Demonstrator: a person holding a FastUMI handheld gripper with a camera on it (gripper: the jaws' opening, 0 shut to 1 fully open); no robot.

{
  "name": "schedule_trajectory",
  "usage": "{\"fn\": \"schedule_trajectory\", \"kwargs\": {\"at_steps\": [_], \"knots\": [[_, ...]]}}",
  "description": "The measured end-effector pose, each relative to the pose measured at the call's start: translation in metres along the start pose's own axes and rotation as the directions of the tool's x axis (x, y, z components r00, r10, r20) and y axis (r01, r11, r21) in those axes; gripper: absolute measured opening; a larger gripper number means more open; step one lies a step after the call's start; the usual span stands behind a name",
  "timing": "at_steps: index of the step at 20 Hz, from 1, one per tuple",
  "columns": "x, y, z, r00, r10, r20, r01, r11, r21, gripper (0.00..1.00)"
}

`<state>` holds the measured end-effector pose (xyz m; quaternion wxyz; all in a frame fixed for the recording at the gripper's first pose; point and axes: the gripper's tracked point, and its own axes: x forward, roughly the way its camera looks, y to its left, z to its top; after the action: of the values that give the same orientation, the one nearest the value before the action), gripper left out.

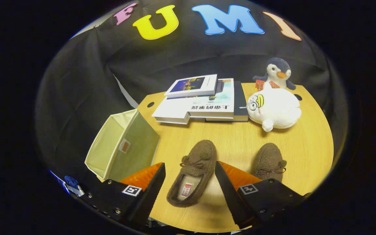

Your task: Open the storage box then place both shoes into the box .Put the left shoe in first, then the right shoe, with the right side of both shoes facing outward in a uniform manner.

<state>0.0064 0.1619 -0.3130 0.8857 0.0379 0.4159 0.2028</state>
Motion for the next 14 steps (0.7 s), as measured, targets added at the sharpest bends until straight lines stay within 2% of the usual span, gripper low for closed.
{"fn": "schedule_trajectory", "kwargs": {"at_steps": [4, 6, 13, 14], "knots": [[0.025, -0.013, -0.039, 0.994, -0.032, -0.107, 0.031, 0.999, -0.017, 0.93], [0.038, -0.022, -0.056, 0.986, -0.059, -0.154, 0.052, 0.998, -0.046, 0.87], [0.081, -0.044, -0.059, 0.97, -0.143, -0.196, 0.14, 0.99, -0.026, 0.84], [0.087, -0.045, -0.061, 0.967, -0.15, -0.206, 0.15, 0.989, -0.013, 0.76]]}}
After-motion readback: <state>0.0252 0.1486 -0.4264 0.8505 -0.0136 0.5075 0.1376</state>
